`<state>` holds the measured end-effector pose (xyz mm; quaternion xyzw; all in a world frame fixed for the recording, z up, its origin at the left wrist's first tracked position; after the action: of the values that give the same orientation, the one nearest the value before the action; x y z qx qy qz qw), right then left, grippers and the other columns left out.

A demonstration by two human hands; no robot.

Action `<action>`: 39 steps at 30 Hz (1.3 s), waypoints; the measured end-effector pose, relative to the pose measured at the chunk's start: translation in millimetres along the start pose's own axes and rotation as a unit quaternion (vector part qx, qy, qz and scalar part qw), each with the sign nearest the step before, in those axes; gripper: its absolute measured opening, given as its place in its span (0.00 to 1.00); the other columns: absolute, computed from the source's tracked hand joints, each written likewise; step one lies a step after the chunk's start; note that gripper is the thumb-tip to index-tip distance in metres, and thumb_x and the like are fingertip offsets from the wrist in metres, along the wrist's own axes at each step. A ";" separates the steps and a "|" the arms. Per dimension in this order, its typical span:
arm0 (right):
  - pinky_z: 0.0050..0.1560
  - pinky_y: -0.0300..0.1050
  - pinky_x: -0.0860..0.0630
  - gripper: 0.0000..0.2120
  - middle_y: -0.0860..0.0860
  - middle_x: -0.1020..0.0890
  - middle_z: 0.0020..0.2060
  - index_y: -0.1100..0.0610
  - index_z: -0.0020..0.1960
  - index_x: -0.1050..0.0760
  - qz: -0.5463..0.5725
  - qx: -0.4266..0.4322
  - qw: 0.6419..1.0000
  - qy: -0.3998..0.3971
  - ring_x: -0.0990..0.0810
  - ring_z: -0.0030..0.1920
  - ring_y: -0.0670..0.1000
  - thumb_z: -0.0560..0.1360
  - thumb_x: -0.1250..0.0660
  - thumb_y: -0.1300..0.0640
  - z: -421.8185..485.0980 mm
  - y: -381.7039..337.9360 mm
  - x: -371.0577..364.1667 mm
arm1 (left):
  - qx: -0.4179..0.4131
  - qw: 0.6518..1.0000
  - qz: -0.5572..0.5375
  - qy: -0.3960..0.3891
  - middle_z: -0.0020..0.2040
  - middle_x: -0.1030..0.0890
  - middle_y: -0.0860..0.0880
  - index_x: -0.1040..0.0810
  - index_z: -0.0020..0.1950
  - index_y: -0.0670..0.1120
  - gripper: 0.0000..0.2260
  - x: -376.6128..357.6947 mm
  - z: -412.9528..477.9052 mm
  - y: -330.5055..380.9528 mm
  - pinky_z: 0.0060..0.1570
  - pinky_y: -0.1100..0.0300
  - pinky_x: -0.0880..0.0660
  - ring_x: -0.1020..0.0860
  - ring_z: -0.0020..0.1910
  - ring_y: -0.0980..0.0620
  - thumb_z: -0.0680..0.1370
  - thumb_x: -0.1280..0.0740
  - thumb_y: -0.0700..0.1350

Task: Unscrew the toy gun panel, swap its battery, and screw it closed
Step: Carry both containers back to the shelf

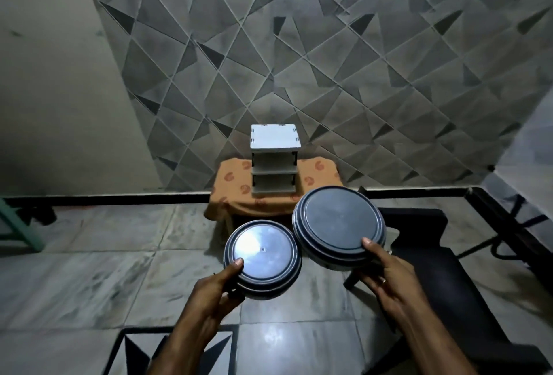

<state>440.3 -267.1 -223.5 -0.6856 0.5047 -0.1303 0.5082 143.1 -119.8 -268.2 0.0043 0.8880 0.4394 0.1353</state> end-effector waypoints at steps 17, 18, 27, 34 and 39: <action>0.62 0.61 0.25 0.10 0.57 0.16 0.51 0.62 0.53 0.20 -0.053 -0.007 0.997 -0.052 0.19 0.57 0.57 0.72 0.27 0.61 209.8 -64.2 -174.3 | 0.009 0.999 -0.045 0.021 0.54 0.17 0.34 0.17 0.52 0.34 0.16 -58.9 182.7 120.1 0.46 0.53 0.20 0.18 0.51 0.42 0.70 0.23 0.43; 0.62 0.61 0.25 0.13 0.57 0.16 0.52 0.62 0.55 0.21 -0.054 -0.002 0.997 -0.054 0.19 0.58 0.57 0.72 0.27 0.60 218.6 -66.1 -181.0 | 0.011 0.999 -0.044 0.022 0.53 0.17 0.35 0.17 0.52 0.34 0.16 -62.3 191.4 124.5 0.46 0.53 0.20 0.18 0.50 0.43 0.70 0.23 0.43; 0.48 0.50 0.17 0.24 0.59 0.17 0.55 0.61 0.66 0.25 -0.047 0.000 0.997 -0.055 0.17 0.53 0.55 0.72 0.27 0.60 318.2 -75.9 -257.2 | 0.015 1.000 -0.007 0.011 0.41 0.14 0.43 0.18 0.53 0.37 0.13 -92.9 295.3 189.2 0.53 0.49 0.23 0.18 0.48 0.45 0.72 0.25 0.41; 0.45 0.48 0.21 0.21 0.61 0.16 0.52 0.63 0.65 0.25 -0.027 0.001 0.999 -0.025 0.17 0.50 0.56 0.72 0.28 0.61 382.4 -84.8 -310.6 | 0.021 1.000 0.002 -0.023 0.35 0.14 0.47 0.21 0.50 0.42 0.07 -110.0 374.0 238.4 0.36 0.56 0.23 0.19 0.43 0.47 0.74 0.27 0.37; 0.45 0.48 0.21 0.18 0.62 0.17 0.53 0.64 0.61 0.23 -0.019 -0.013 1.000 -0.001 0.18 0.55 0.59 0.72 0.27 0.62 423.9 -81.7 -338.4 | 0.029 0.999 0.000 -0.046 0.44 0.14 0.46 0.22 0.55 0.46 0.12 -120.5 417.6 255.8 0.50 0.51 0.23 0.19 0.48 0.45 0.73 0.27 0.37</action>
<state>624.7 249.4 -233.2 -0.7018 0.4929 -0.1321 0.4971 332.7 347.3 -280.8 0.0281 0.8934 0.4124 0.1760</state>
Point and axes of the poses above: each hand's wrist, its own z-axis towards the middle knuckle, its own x-axis out of the back of the hand, y = z × x, the point moved 7 cm from there along z, towards the middle knuckle
